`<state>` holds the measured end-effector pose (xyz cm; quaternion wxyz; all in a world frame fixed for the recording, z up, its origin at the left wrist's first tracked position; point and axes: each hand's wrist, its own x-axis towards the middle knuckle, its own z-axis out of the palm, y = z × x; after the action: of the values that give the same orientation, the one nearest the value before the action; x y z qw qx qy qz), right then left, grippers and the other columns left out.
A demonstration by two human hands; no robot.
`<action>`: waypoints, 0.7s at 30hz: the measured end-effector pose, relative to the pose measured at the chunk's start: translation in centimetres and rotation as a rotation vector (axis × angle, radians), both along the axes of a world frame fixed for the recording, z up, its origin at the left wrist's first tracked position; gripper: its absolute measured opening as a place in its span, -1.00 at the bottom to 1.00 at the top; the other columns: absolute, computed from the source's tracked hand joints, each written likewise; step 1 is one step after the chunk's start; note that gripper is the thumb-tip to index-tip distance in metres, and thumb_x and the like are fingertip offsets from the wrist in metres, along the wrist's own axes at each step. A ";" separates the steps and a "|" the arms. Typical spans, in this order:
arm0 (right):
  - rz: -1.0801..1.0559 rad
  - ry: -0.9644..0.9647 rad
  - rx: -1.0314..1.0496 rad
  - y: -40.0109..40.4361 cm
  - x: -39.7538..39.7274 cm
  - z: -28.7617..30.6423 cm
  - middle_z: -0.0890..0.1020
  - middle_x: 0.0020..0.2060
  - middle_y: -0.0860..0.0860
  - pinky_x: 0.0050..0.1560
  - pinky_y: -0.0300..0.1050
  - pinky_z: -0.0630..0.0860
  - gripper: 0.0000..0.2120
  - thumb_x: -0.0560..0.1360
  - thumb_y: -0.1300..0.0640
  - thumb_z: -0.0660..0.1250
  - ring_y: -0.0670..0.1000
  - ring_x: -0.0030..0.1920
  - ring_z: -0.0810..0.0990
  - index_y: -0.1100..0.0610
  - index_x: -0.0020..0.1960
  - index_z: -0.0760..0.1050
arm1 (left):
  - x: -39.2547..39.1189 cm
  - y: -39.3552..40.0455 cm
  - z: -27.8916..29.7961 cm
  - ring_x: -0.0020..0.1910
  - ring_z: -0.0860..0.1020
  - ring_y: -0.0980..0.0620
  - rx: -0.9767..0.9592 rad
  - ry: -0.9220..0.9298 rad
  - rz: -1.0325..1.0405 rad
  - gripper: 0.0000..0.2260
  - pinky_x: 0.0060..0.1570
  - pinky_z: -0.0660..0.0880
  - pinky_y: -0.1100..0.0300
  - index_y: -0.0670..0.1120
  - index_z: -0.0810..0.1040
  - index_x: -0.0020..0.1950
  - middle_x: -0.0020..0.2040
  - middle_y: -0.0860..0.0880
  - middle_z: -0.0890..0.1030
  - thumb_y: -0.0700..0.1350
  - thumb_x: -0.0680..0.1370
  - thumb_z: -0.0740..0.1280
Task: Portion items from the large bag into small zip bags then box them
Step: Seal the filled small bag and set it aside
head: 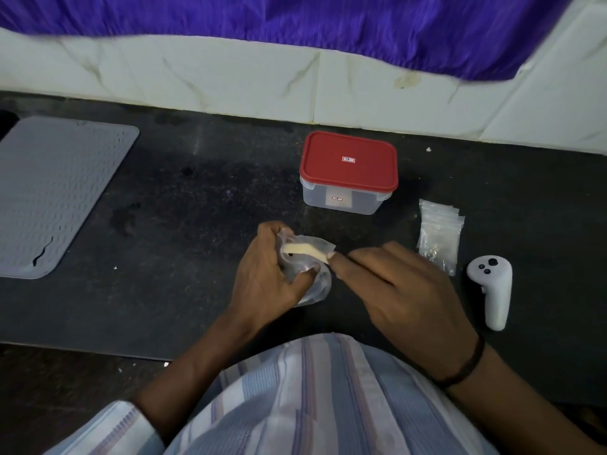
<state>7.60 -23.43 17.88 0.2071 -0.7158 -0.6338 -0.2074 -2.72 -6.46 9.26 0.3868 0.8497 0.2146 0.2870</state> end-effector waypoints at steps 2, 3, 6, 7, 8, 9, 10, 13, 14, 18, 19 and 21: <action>-0.037 0.072 0.109 -0.3 0.2 -0.3 0.66 -0.17 0.13 -0.27 -0.05 0.52 -0.80 0.61 0.24 0.25 0.06 -0.27 0.58 0.26 0.08 0.64 | -0.2 0.2 -0.1 -0.09 0.57 0.10 -0.038 0.009 0.027 -0.51 -0.16 0.51 0.22 0.15 0.25 0.12 -0.02 0.04 0.54 0.10 0.35 0.47; -0.065 0.138 0.161 -0.5 0.4 -0.4 0.65 -0.20 0.13 -0.28 -0.05 0.51 -0.80 0.59 0.25 0.26 0.06 -0.28 0.58 0.28 0.05 0.65 | -0.3 0.4 -0.1 -0.08 0.57 0.12 -0.061 0.007 0.040 -0.50 -0.15 0.49 0.26 0.15 0.25 0.13 -0.02 0.04 0.55 0.12 0.35 0.48; -0.107 0.312 0.221 -1.1 1.1 -0.9 0.63 -0.29 0.09 -0.32 -0.06 0.47 -0.79 0.55 0.23 0.25 0.03 -0.33 0.55 0.29 -0.08 0.64 | -0.4 0.8 0.3 -0.10 0.58 0.17 -0.119 -0.040 0.083 -0.47 -0.18 0.48 0.37 0.06 0.28 0.14 -0.04 0.08 0.54 0.18 0.33 0.47; -0.094 0.364 0.182 -1.1 1.3 -1.4 0.63 -0.29 0.06 -0.32 -0.08 0.47 -0.80 0.54 0.21 0.26 0.00 -0.32 0.54 0.26 -0.09 0.64 | -0.4 0.9 0.4 -0.12 0.59 0.17 -0.142 -0.066 0.098 -0.46 -0.19 0.50 0.37 0.02 0.30 0.14 -0.05 0.09 0.54 0.17 0.33 0.48; -0.077 0.408 0.115 -0.8 1.5 -2.3 0.62 -0.28 0.03 -0.30 -0.09 0.48 -0.80 0.54 0.20 0.26 -0.03 -0.30 0.54 0.24 -0.08 0.64 | -0.5 1.0 0.6 -0.13 0.59 0.18 -0.160 -0.092 0.111 -0.46 -0.20 0.51 0.38 -0.02 0.31 0.15 -0.06 0.10 0.55 0.13 0.35 0.50; -0.061 0.429 0.032 -0.6 1.6 -3.2 0.62 -0.26 0.01 -0.27 -0.10 0.49 -0.81 0.54 0.18 0.25 -0.05 -0.28 0.53 0.21 -0.05 0.64 | -0.5 1.2 0.7 -0.14 0.60 0.20 -0.167 -0.114 0.121 -0.46 -0.21 0.50 0.40 -0.06 0.32 0.15 -0.07 0.11 0.54 0.09 0.36 0.51; -0.046 0.426 -0.050 -0.3 1.6 -4.4 0.62 -0.24 0.00 -0.26 -0.09 0.50 -0.80 0.55 0.16 0.25 -0.05 -0.25 0.53 0.17 -0.02 0.64 | -0.5 1.2 0.9 -0.15 0.59 0.23 -0.161 -0.132 0.127 -0.47 -0.22 0.49 0.43 -0.10 0.32 0.15 -0.09 0.14 0.53 0.05 0.37 0.52; 0.005 0.286 -0.234 0.6 1.6 -7.6 0.65 -0.17 0.01 -0.29 -0.07 0.54 -0.77 0.57 0.12 0.20 -0.01 -0.20 0.55 0.12 0.08 0.61 | -0.5 1.2 1.5 -0.16 0.57 0.26 -0.142 -0.167 0.116 -0.48 -0.22 0.45 0.47 -0.15 0.32 0.13 -0.11 0.17 0.50 0.06 0.39 0.51; 0.025 0.221 -0.279 0.8 1.6 -8.5 0.65 -0.13 0.03 -0.30 -0.07 0.55 -0.75 0.57 0.12 0.19 0.00 -0.19 0.55 0.12 0.12 0.59 | -0.5 1.1 1.7 -0.16 0.56 0.26 -0.145 -0.177 0.111 -0.49 -0.21 0.44 0.47 -0.14 0.32 0.12 -0.11 0.17 0.50 0.06 0.39 0.50; 0.065 0.092 -0.362 1.9 1.7 -10.9 0.62 0.00 0.05 -0.29 -0.13 0.51 -0.70 0.52 0.10 0.30 0.03 -0.14 0.53 0.10 0.23 0.53 | -0.3 0.8 1.9 -0.18 0.56 0.23 -0.154 -0.206 0.088 -0.50 -0.23 0.45 0.43 -0.15 0.31 0.11 -0.11 0.16 0.50 0.09 0.39 0.47; 0.059 0.083 -0.369 2.0 1.7 -11.2 0.60 0.04 0.06 -0.27 -0.12 0.52 -0.68 0.50 0.08 0.33 0.03 -0.12 0.52 0.10 0.24 0.52 | -0.2 0.8 1.9 -0.18 0.56 0.23 -0.154 -0.199 0.082 -0.49 -0.23 0.44 0.44 -0.15 0.31 0.10 -0.12 0.14 0.49 0.10 0.38 0.47; 0.029 0.135 -0.323 2.0 1.7 -11.6 0.58 0.09 0.08 -0.21 -0.05 0.53 -0.69 0.52 0.03 0.29 0.03 -0.10 0.52 0.09 0.23 0.52 | 0.1 0.6 1.7 -0.19 0.55 0.22 -0.152 -0.172 0.075 -0.45 -0.24 0.43 0.43 -0.13 0.29 0.11 -0.11 0.12 0.48 0.13 0.36 0.48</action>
<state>9.26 -21.45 6.25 0.1345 -0.7428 -0.6539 -0.0511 -2.63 -5.89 11.00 0.4560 0.7816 0.2333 0.3560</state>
